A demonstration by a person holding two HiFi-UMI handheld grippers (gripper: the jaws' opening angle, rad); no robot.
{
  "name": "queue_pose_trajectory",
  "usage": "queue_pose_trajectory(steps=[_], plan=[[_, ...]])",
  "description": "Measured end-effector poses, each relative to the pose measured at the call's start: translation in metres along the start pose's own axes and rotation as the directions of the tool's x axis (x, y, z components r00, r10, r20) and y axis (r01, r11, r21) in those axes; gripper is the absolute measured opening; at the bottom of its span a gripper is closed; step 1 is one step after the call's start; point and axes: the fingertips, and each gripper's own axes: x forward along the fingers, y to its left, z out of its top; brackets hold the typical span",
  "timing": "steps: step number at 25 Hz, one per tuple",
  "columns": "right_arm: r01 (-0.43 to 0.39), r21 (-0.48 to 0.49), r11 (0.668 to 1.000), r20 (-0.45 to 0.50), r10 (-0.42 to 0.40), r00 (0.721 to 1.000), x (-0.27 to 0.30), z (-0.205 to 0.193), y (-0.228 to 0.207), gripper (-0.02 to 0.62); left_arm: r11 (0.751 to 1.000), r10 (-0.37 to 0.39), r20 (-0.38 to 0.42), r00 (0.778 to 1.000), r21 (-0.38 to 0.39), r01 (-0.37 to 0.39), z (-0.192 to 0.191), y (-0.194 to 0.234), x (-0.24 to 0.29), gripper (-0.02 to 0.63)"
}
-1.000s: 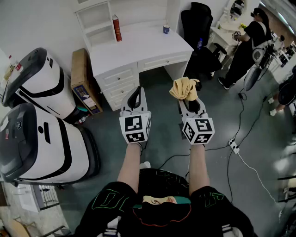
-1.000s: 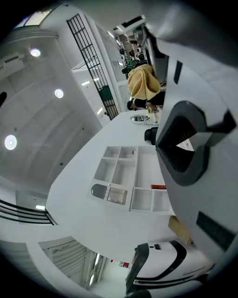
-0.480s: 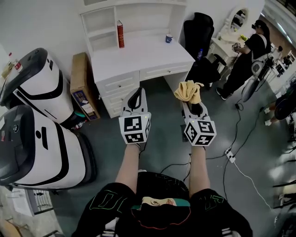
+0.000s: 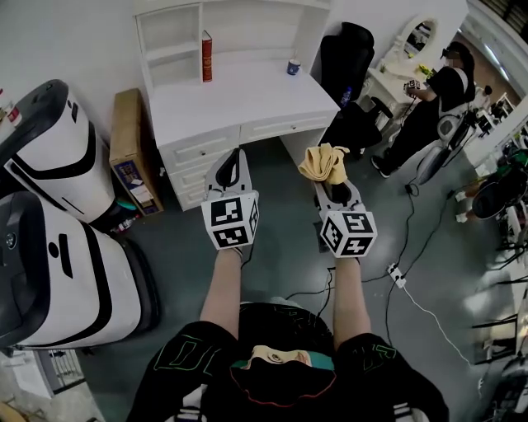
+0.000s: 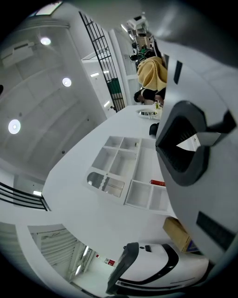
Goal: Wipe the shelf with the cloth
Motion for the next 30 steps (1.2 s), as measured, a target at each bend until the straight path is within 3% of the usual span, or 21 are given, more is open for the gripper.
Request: queue_pose_trajectory(steps=[5, 12, 21, 30], plan=[[0.030, 0.003, 1.000, -0.001, -0.030, 1.000, 0.006, 0.007, -0.010, 0.141, 0.999, -0.027, -0.003, 1.000, -0.023, 0.027, -0.004, 0.006, 0.011, -0.002], [0.001, 0.010, 1.000, -0.026, -0.001, 1.000, 0.048, -0.005, -0.016, 0.141, 0.997, 0.059, -0.013, 0.998, -0.058, -0.060, -0.016, 0.053, 0.035, -0.002], [-0.058, 0.038, 0.998, -0.046, 0.060, 0.997, 0.154, -0.015, -0.039, 0.141, 0.990, 0.135, -0.047, 0.990, -0.023, -0.136, -0.034, 0.095, 0.107, -0.002], [-0.080, 0.037, 0.996, -0.102, 0.084, 0.991, 0.290, -0.026, -0.087, 0.141, 0.980, 0.184, -0.122, 0.975, -0.047, -0.191, -0.077, 0.127, 0.228, -0.002]])
